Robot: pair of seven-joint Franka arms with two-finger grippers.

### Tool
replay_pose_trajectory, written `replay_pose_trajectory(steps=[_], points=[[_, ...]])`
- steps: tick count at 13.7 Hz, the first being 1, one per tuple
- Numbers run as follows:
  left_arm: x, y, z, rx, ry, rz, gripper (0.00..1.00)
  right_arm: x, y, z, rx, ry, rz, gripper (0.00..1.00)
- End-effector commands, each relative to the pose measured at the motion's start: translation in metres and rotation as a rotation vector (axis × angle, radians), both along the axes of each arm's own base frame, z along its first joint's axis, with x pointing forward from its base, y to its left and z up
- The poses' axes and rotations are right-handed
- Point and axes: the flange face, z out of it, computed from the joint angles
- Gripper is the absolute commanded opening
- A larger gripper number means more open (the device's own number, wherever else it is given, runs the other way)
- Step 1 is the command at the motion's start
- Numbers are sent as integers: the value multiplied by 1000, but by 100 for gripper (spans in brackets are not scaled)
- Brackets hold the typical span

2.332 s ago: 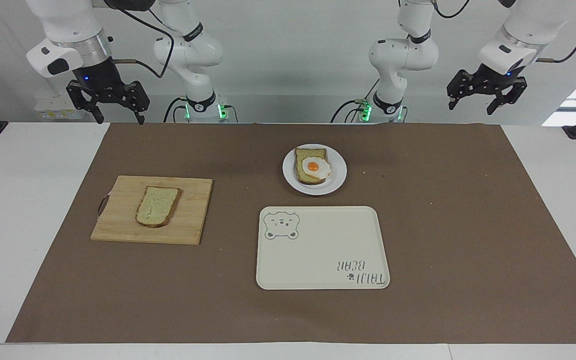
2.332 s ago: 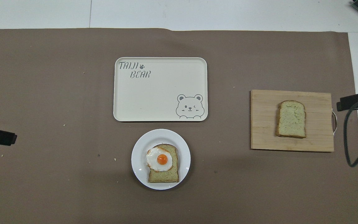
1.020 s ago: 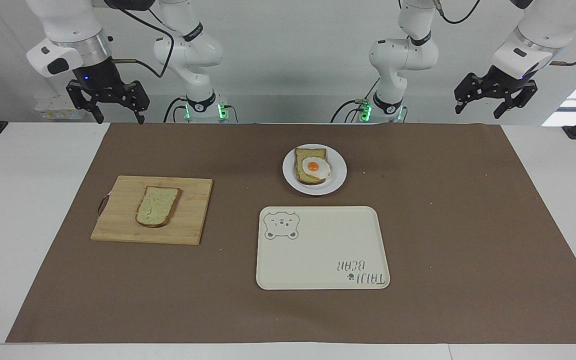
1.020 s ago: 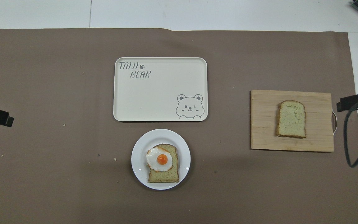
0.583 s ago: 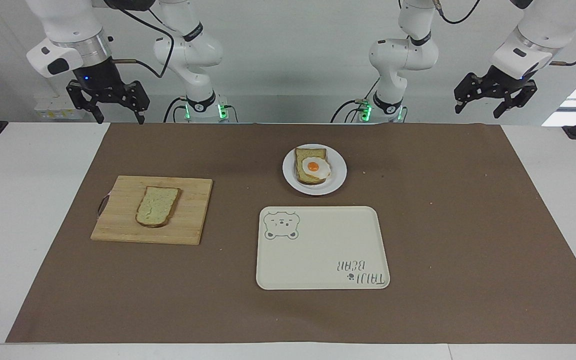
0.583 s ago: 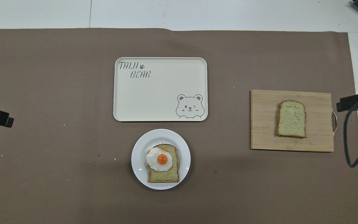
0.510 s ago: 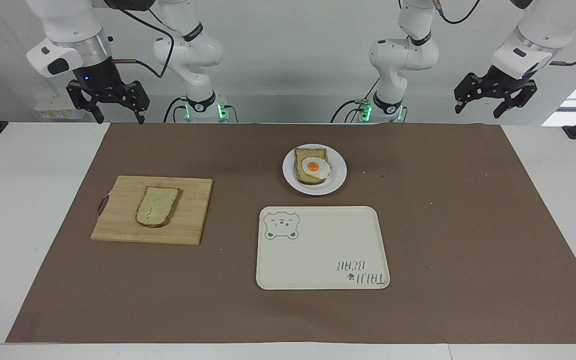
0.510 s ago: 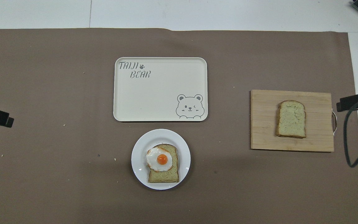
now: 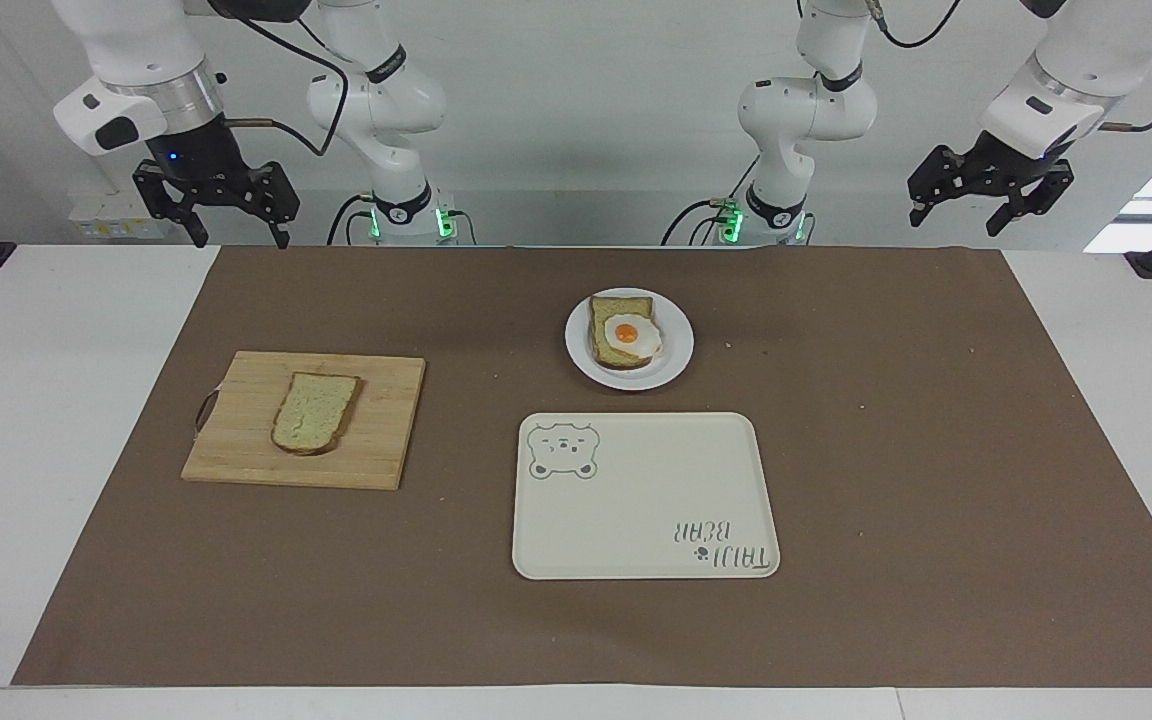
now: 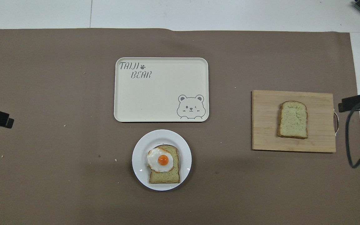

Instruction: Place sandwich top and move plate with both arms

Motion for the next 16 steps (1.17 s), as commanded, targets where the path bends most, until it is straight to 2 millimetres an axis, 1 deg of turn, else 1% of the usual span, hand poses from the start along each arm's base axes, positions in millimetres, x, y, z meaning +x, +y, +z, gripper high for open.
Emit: replay_pose_trajectory(steps=[1, 6, 12, 13, 15, 16], points=[[-5, 2, 4, 1, 7, 11, 100, -8, -3, 1, -4, 9, 17, 100], [-5, 2, 4, 1, 8, 11, 100, -11, -4, -1, -4, 8, 16, 100], [-5, 2, 4, 1, 7, 10, 100, -10, -3, 1, -3, 3, 20, 100], [-4, 5, 5, 1, -1, 16, 100, -11, -1, 1, -3, 6, 23, 100], [-4, 19, 4, -1, 2, 46, 100, -11, -1, 0, -3, 8, 26, 100], [-4, 19, 4, 1, 5, 43, 100, -11, 0, -1, -2, 8, 28, 100]])
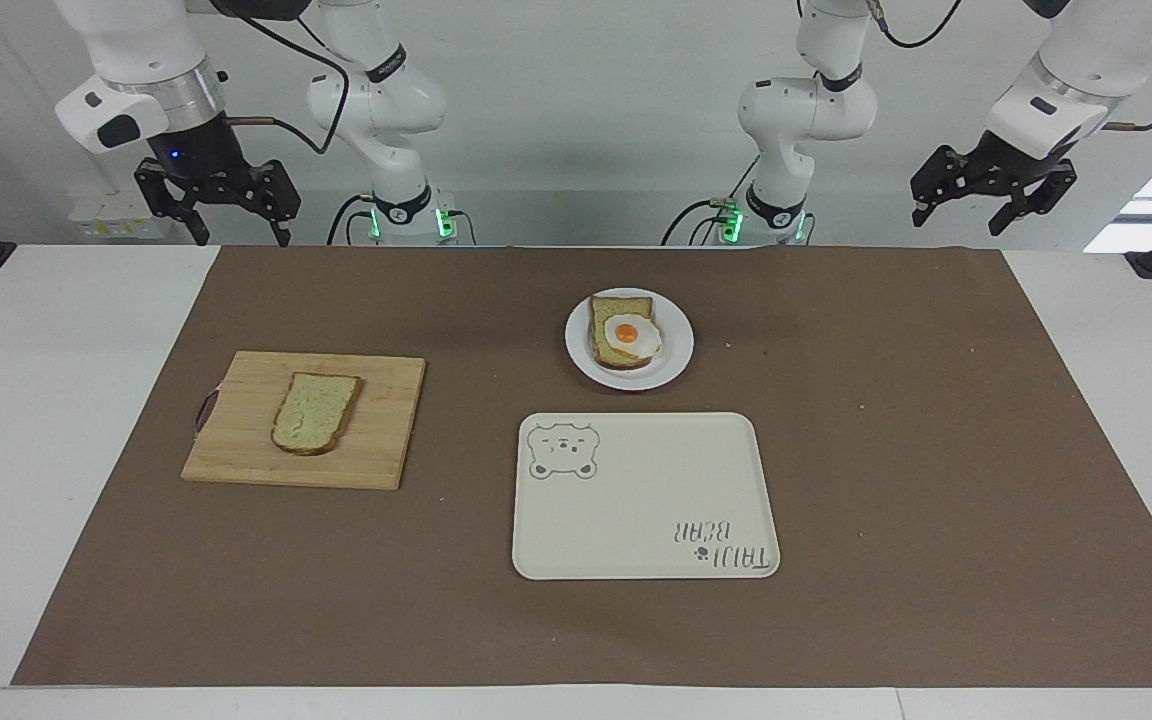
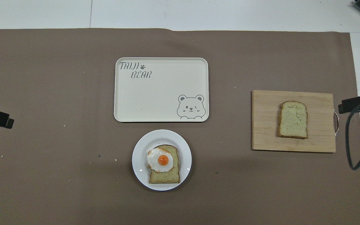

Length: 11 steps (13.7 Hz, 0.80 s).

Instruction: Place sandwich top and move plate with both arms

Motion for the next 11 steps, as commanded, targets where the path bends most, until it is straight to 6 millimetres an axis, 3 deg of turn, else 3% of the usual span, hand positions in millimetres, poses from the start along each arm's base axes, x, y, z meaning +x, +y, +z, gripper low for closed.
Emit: replay_pose_trajectory(steps=[1, 6, 11], points=[[-4, 8, 4, 1, 5, 20, 100, -7, 2, -1, -2, 2, 29, 100], [-3, 1, 3, -1, -9, 6, 100, -10, 0, -3, -1, 8, 27, 100], [9, -2, 1, 2, -159, 5, 100, -10, -5, -12, -1, 22, 20, 100]])
